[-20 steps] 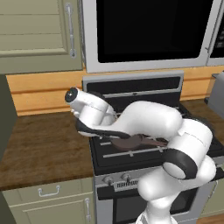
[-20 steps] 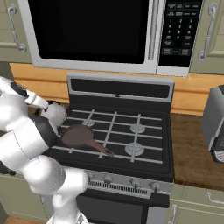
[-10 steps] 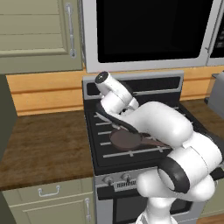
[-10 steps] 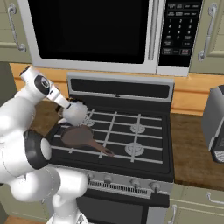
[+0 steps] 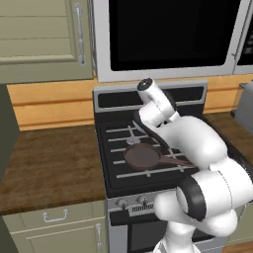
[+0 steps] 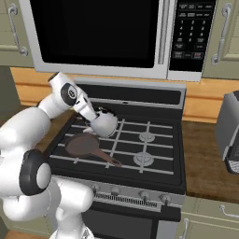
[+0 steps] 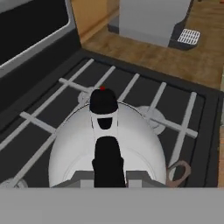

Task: Pick the kettle from the counter and place it on a stove burner. Then turn the burner on.

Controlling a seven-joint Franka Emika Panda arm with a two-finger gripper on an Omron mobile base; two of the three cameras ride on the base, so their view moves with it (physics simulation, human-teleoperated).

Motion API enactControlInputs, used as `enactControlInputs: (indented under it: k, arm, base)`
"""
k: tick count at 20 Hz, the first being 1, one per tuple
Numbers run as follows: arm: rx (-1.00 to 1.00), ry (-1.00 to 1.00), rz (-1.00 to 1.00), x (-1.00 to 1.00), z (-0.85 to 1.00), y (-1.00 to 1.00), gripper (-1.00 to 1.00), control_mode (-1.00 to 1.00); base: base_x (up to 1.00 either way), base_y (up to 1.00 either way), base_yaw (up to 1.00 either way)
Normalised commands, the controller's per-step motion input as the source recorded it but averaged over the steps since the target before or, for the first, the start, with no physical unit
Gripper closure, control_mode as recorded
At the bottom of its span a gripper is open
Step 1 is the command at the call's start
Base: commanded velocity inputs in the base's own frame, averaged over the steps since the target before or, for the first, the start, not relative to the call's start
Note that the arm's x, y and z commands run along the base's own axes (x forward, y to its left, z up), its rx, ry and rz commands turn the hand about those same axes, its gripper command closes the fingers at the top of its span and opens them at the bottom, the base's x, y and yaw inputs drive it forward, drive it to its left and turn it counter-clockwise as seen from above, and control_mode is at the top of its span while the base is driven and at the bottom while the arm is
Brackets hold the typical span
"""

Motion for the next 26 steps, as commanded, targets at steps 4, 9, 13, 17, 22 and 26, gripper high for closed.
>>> enactControlInputs:
  k: [4, 9, 13, 17, 22, 26]
  arm:
    - [0.14, 0.00, -0.22, 0.09, 0.09, -1.00, 1.00, -1.00]
    - [0.21, 0.00, -0.15, 0.06, 0.00, -1.00, 1.00, -1.00]
    - [0.37, 0.00, -0.06, 0.00, -0.04, -1.00, 1.00, -1.00]
    - [0.50, 0.00, -0.07, 0.00, -0.20, -1.00, 1.00, -1.00]
    - [0.09, 0.00, -0.08, -0.05, -0.14, -0.42, 1.00, -1.00]
    - [-0.05, 0.02, 0.00, -0.11, -0.56, -0.12, 1.00, -1.00]
  base:
    - [0.00, 0.00, 0.00]
    - [0.00, 0.00, 0.00]
    - [0.00, 0.00, 0.00]
    - [0.00, 0.00, 0.00]
    - [0.00, 0.00, 0.00]
    - [0.00, 0.00, 0.00]
